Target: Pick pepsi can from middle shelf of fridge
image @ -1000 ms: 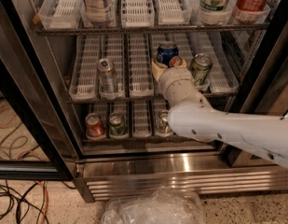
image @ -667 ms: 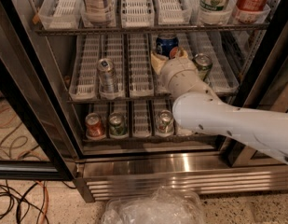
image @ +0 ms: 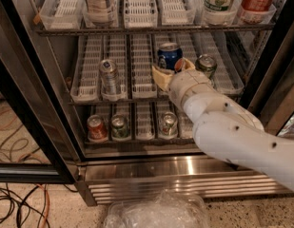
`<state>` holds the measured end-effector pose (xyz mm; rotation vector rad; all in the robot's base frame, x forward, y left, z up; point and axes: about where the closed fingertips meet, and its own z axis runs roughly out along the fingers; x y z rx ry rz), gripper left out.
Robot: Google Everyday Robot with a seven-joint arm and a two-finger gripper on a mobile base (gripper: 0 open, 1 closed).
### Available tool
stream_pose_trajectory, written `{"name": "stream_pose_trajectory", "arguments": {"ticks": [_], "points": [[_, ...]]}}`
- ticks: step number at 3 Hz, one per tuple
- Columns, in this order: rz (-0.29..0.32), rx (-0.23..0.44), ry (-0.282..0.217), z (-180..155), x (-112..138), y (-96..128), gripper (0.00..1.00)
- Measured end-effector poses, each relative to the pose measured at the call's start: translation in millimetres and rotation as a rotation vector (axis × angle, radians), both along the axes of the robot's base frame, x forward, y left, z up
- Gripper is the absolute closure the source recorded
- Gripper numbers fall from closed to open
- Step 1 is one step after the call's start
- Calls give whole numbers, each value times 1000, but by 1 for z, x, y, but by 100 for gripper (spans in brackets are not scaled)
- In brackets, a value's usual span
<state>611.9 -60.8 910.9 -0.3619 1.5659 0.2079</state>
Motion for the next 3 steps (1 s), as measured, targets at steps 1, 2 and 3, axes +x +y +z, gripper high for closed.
{"name": "stream_pose_trajectory", "arguments": {"ticks": [1, 2, 3], "points": [[66, -16, 48, -18, -36, 6, 100], [115, -18, 66, -26, -61, 8, 100], [162, 13, 57, -31, -77, 4, 100]]}}
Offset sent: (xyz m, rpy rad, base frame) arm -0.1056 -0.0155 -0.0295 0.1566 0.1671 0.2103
